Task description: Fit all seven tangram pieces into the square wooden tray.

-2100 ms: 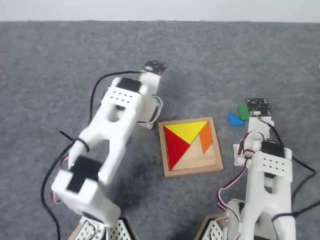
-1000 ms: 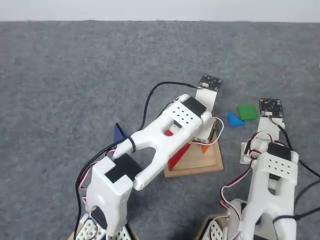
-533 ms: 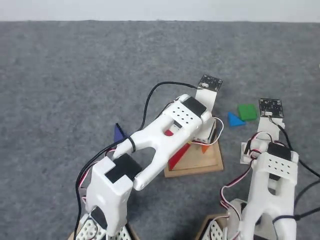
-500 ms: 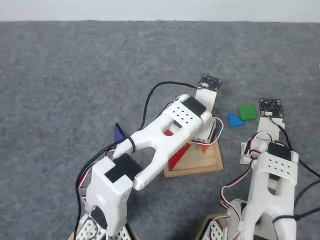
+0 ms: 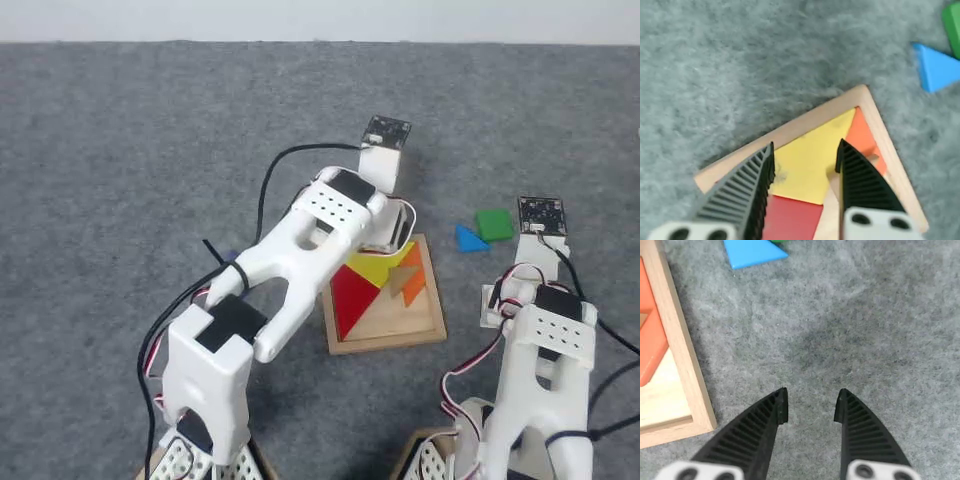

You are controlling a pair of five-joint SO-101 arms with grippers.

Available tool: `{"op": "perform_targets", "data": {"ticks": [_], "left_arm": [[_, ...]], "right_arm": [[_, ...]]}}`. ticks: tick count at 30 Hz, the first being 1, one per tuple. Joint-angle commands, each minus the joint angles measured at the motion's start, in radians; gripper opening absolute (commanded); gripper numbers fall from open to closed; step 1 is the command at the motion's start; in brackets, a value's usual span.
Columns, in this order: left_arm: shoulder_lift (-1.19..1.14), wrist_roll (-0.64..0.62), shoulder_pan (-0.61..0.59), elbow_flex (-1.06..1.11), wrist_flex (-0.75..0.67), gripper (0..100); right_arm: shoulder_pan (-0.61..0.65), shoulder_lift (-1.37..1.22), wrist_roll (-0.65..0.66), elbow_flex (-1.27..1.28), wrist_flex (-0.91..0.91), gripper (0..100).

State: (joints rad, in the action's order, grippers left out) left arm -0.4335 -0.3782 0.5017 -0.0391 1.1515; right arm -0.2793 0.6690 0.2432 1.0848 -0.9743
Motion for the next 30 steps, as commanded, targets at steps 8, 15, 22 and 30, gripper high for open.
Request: {"op": "perform_targets", "data": {"ticks": [8,15,22,30], "left_arm": [[0.005,0.107,0.055,0.012,0.049,20],[0.005,0.143,0.054,0.058,0.089,20],[0.011,0.143,0.060,0.058,0.126,19],[0.018,0.143,0.040,0.051,0.140,19]], "right_arm": [[-0.012,0.030,-0.008,-0.018,0.016,16.9],[-0.012,0.030,-0.008,-0.018,0.016,16.9],[-0.012,0.030,-0.008,-0.018,0.016,16.9],[-0.012,0.030,-0.008,-0.018,0.016,16.9]]}}
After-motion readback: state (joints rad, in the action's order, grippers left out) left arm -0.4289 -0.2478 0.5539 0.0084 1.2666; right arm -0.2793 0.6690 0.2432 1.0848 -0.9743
